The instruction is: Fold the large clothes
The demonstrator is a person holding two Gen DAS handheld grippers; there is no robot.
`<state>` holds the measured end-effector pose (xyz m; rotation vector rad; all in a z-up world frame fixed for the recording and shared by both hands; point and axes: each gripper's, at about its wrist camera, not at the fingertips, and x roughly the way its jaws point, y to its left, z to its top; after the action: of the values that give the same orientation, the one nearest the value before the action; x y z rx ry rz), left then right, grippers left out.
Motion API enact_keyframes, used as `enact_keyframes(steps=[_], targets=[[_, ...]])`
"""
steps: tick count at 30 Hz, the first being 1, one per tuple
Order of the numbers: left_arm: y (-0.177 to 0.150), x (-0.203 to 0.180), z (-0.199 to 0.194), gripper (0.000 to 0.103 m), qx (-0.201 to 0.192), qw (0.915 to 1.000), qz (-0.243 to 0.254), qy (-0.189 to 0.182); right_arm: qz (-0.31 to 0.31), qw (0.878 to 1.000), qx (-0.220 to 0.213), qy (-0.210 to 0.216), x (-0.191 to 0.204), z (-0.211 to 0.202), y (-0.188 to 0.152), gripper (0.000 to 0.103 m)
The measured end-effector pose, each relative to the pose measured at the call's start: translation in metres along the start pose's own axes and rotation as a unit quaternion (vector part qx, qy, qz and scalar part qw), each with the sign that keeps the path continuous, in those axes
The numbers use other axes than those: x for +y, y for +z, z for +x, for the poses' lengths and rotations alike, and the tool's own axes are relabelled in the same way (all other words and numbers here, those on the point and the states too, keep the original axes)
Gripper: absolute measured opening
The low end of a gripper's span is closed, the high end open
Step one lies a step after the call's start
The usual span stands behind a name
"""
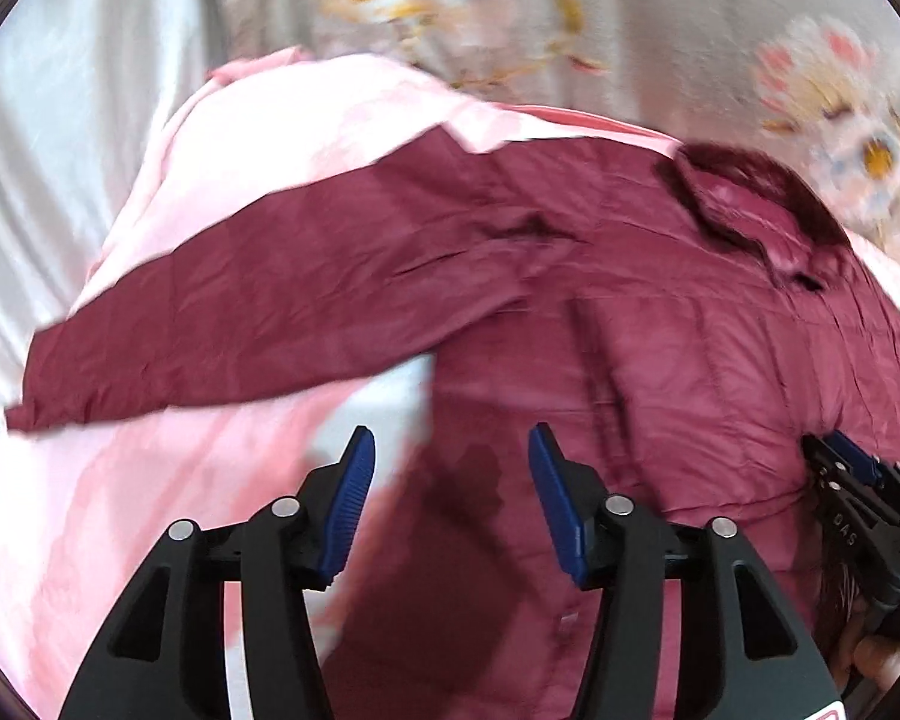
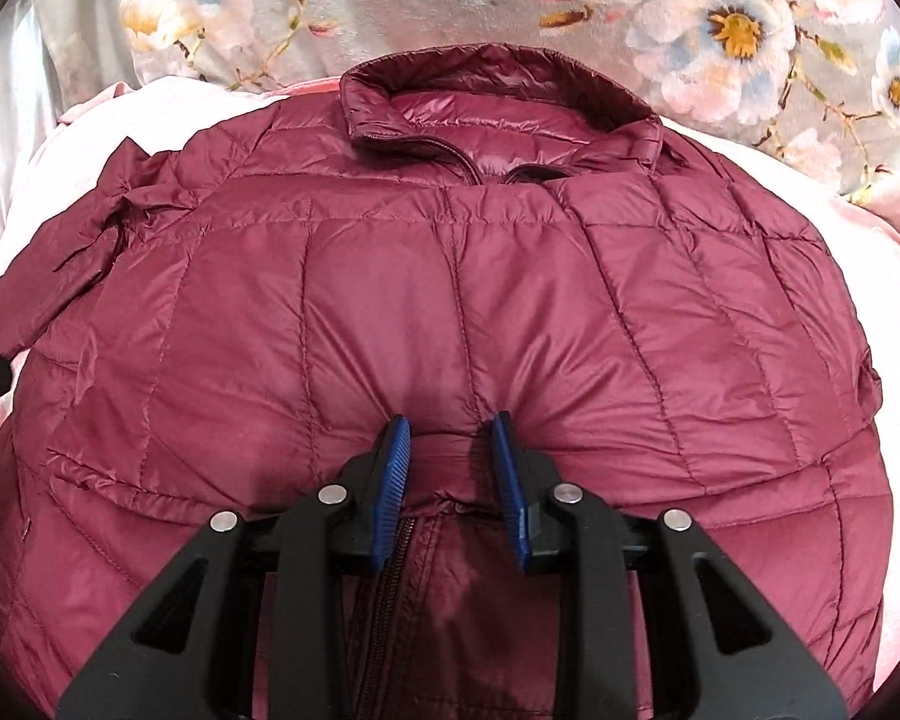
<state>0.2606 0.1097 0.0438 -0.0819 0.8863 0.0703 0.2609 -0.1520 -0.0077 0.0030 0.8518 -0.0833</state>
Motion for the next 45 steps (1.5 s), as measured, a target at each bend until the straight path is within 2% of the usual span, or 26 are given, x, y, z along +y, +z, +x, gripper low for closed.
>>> enact_keyframes(steps=[4,8,10,12,14,15,16,17,18,23,26,30,33,36,38,39,40,42,45], targets=[[-0.001,0.08,-0.004,0.058,0.008,0.9937,-0.112,-0.002,0.001,1.0,-0.004,-0.009,0.0,-0.002,0.0,0.033],[0.003,0.16,0.003,0.058,0.021,0.9782,-0.205,0.028,0.011,1.0,-0.013,-0.005,-0.005,-0.011,0.0,0.04],[0.006,0.197,0.01,0.058,0.021,0.9674,-0.249,0.042,0.015,1.0,-0.021,0.001,-0.007,-0.019,-0.001,0.041],[0.011,0.227,0.021,0.058,0.032,0.9573,-0.283,0.05,0.02,0.999,-0.027,0.009,-0.009,-0.029,-0.003,0.046],[0.015,0.241,0.029,0.055,0.036,0.952,-0.3,0.047,0.019,0.999,-0.034,0.021,-0.01,-0.041,-0.005,0.05],[0.019,0.245,0.033,0.042,0.04,0.9506,-0.303,0.054,0.016,0.999,-0.037,0.021,-0.01,-0.045,-0.007,0.051],[0.023,0.245,0.036,0.018,0.041,0.9516,-0.299,0.06,0.009,0.999,-0.041,0.02,-0.01,-0.051,-0.009,0.052],[0.025,0.242,0.037,0.006,0.043,0.9532,-0.292,0.064,0.002,0.999,-0.045,0.017,-0.01,-0.058,-0.012,0.054],[0.032,0.235,0.036,0.001,0.042,0.9566,-0.281,0.063,-0.004,0.999,-0.049,0.014,-0.01,-0.062,-0.014,0.056],[0.067,0.167,-0.01,0.0,-0.032,0.9799,-0.186,0.064,-0.031,0.997,-0.072,-0.024,-0.014,-0.084,-0.029,0.062],[0.094,0.091,-0.048,0.0,-0.075,0.9906,-0.114,0.013,-0.024,0.997,-0.069,-0.031,-0.024,-0.091,-0.037,0.064],[0.107,-0.009,-0.089,0.0,-0.109,0.9922,-0.028,-0.055,0.008,0.998,-0.06,-0.024,-0.044,-0.098,-0.045,0.065],[0.099,-0.096,-0.115,0.0,-0.121,0.9855,0.039,-0.112,0.029,0.997,-0.062,-0.026,-0.062,-0.104,-0.05,0.065],[0.079,-0.162,-0.123,0.001,-0.112,0.9785,0.086,-0.15,0.048,0.996,-0.063,-0.036,-0.084,-0.108,-0.055,0.066],[0.065,-0.195,-0.119,0.008,-0.099,0.9754,0.102,-0.168,0.064,0.995,-0.062,-0.04,-0.101,-0.11,-0.058,0.067],[0.056,-0.209,-0.115,0.018,-0.085,0.9732,0.107,-0.185,0.075,0.994,-0.061,-0.044,-0.112,-0.111,-0.061,0.067],[0.048,-0.219,-0.111,0.041,-0.067,0.9712,0.111,-0.2,0.085,0.993,-0.061,-0.046,-0.121,-0.113,-0.062,0.067],[0.034,-0.221,-0.106,0.068,-0.053,0.9699,0.11,-0.211,0.102,0.992,-0.062,-0.041,-0.136,-0.117,-0.063,0.067],[0.018,-0.196,-0.108,0.071,-0.07,0.9717,0.096,-0.204,0.124,0.989,-0.072,-0.022,-0.153,-0.124,-0.059,0.071]])
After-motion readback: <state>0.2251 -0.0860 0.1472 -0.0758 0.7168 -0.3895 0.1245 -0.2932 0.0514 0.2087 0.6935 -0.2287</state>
